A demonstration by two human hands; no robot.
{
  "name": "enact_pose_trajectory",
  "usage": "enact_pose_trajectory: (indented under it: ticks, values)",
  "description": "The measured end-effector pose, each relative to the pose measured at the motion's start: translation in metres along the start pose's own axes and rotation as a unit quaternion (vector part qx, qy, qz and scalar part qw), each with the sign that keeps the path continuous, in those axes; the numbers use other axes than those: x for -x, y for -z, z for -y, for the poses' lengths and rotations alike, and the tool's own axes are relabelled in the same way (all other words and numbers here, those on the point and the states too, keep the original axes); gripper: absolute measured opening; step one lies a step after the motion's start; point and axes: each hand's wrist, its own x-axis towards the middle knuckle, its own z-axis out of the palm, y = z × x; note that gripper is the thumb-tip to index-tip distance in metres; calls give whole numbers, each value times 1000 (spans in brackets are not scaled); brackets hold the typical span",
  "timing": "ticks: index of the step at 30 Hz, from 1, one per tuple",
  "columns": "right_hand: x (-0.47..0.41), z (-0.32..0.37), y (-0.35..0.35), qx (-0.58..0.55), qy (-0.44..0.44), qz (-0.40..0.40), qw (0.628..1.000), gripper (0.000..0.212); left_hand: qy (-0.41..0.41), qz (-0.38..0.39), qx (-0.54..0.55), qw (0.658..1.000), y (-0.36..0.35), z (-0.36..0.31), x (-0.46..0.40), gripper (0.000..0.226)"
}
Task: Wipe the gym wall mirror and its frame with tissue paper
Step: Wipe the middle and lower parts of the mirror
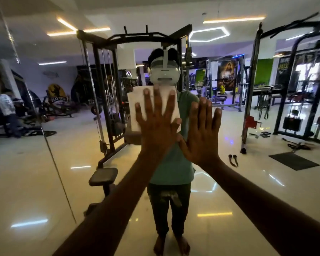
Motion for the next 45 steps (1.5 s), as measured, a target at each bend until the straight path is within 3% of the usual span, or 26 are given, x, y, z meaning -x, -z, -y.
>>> enact_pose_trajectory:
  ticks: [2,4,9,13,14,16,19,21,24,28,32,36,41,45]
  values:
    - [-1,-2,0,0,-1,4,1000,100,-71,8,-14,997,2,13,-8,77]
    - [0,-2,0,3,0,4,1000,99,-80,-1,-25,996,5,51,-5,75]
    - [0,3,5,0,-5,2,1000,97,62,-11,-25,998,15,146,22,73]
    - [-4,17,6,8,-21,1,1000,97,222,-29,3,975,14,118,12,74]
    - [-5,20,4,11,-26,2,1000,97,208,-29,7,978,11,99,13,74]
    - [-6,22,1,19,-33,2,999,99,87,10,6,996,1,67,24,75]
    - [-4,18,0,18,-24,1,1000,99,-60,33,-9,998,0,84,31,75]
    - [-3,17,-1,16,-21,-2,1000,99,-36,15,-23,999,4,124,34,75]
    - [-5,20,-3,12,-29,-8,999,98,66,-12,-17,998,8,186,40,74]
    - [-5,26,-6,3,-47,-16,999,99,190,-23,14,981,12,161,25,77]
    - [-3,26,-7,11,-42,-14,999,101,76,21,9,997,3,78,19,82]
    - [-3,21,-6,23,-42,-8,999,101,-48,23,-16,998,6,95,20,79]
    - [-4,23,-3,1,-41,-18,999,99,40,0,-32,999,11,157,37,79]
    - [-4,28,-3,4,-56,-20,998,103,147,-5,-16,989,10,139,30,93]
